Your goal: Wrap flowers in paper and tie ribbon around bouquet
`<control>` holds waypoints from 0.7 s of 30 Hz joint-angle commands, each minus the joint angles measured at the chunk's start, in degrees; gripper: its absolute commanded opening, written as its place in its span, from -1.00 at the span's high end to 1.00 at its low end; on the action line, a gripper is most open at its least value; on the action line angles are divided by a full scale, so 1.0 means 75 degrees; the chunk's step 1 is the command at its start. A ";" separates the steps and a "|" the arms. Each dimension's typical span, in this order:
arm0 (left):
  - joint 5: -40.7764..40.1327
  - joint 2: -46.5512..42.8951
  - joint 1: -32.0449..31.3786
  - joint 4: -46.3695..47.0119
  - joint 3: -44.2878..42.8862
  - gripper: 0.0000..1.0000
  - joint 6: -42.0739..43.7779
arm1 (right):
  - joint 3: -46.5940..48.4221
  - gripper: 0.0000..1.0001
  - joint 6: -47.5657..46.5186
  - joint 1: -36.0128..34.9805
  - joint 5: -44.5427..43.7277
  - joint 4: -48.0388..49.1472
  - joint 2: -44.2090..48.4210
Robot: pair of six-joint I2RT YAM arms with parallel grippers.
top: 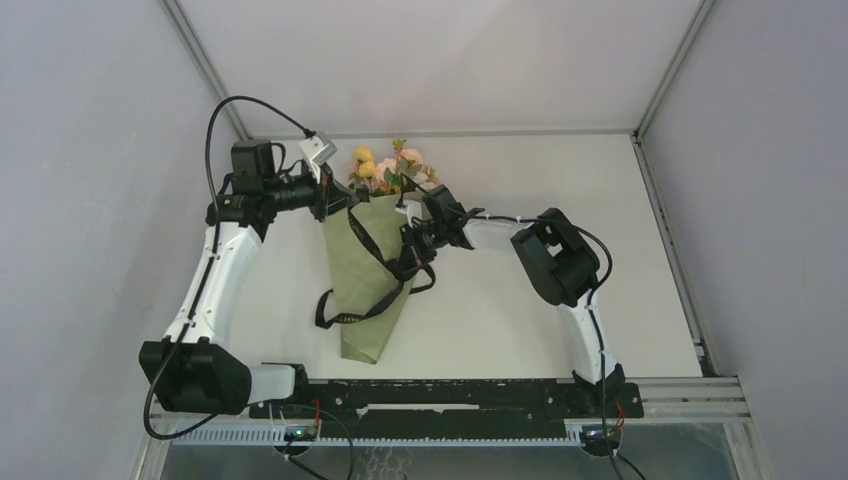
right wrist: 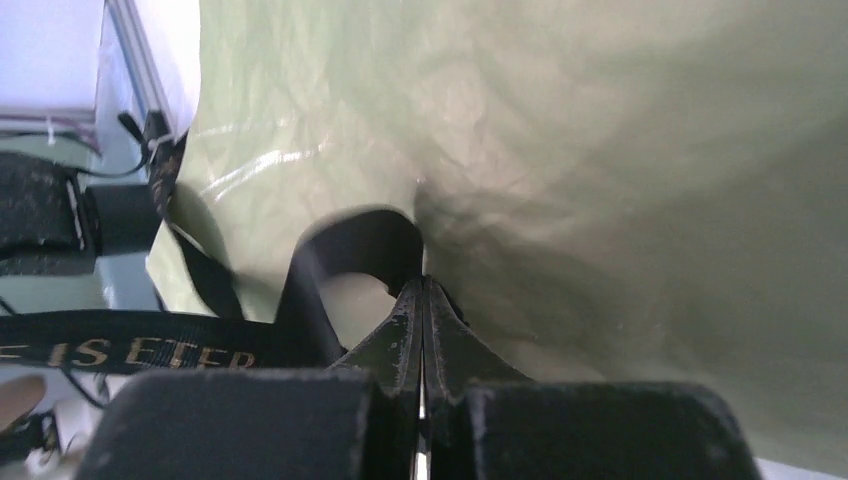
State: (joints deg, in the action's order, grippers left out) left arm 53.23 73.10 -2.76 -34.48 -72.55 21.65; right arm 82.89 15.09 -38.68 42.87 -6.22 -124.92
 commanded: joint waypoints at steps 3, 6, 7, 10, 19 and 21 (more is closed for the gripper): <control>-0.1036 0.0242 0.0016 0.1152 -0.0354 1.00 -0.0811 | -0.0207 1.00 -0.0832 -0.0093 0.1401 -0.0459 0.0611; -0.1563 0.0488 0.0071 0.1223 -0.0391 1.00 -0.0893 | -0.0339 1.00 -0.1013 -0.0107 0.1404 -0.0728 0.0724; -0.1721 0.0581 0.0091 0.1233 -0.0379 1.00 -0.0882 | -0.0411 1.00 -0.1010 -0.0085 0.1336 -0.0748 0.0781; -0.2276 0.0813 0.0088 0.1348 -0.0229 1.00 -0.0786 | -0.0696 0.87 -0.0793 0.0046 0.1109 -0.0579 0.1027; -0.3442 0.1288 0.0087 0.1942 0.0735 1.00 -0.0360 | -0.0827 0.27 0.0067 0.0361 -0.0544 -0.0499 0.1638; -0.3703 0.1294 0.0091 0.2019 0.0905 1.00 -0.0253 | -0.0831 0.19 0.0106 0.0463 -0.0906 -0.0703 0.1672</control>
State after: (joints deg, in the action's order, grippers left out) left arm 30.61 82.76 -2.37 -23.03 -68.40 17.39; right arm 76.23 13.67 -36.69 42.76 -11.00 -115.31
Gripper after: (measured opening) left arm 0.003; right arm 0.375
